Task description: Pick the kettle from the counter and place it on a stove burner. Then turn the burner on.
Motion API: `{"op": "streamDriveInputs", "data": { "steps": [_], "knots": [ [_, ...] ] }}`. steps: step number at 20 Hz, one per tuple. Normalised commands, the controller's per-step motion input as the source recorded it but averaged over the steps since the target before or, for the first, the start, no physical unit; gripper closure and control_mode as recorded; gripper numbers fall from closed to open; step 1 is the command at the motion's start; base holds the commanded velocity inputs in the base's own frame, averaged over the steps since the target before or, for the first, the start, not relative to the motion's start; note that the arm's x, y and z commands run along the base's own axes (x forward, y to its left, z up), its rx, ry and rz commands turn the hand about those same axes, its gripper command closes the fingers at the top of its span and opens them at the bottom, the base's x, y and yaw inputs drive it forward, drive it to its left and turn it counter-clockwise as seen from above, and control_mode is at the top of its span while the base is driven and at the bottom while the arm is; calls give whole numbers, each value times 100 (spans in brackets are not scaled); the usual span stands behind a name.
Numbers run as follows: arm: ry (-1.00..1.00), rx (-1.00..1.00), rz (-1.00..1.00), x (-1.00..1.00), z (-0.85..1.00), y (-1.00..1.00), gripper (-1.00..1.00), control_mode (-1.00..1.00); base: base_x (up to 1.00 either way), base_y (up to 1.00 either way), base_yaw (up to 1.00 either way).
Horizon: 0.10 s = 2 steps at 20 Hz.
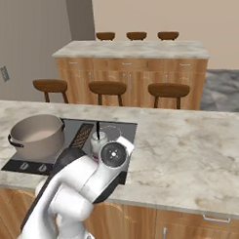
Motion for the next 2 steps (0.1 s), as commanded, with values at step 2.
{"op": "streamDriveInputs", "data": {
  "steps": [2],
  "knots": [
    [-6,2,-1,-25,0,-4,-100,-100,0,0,0]
  ]
}}
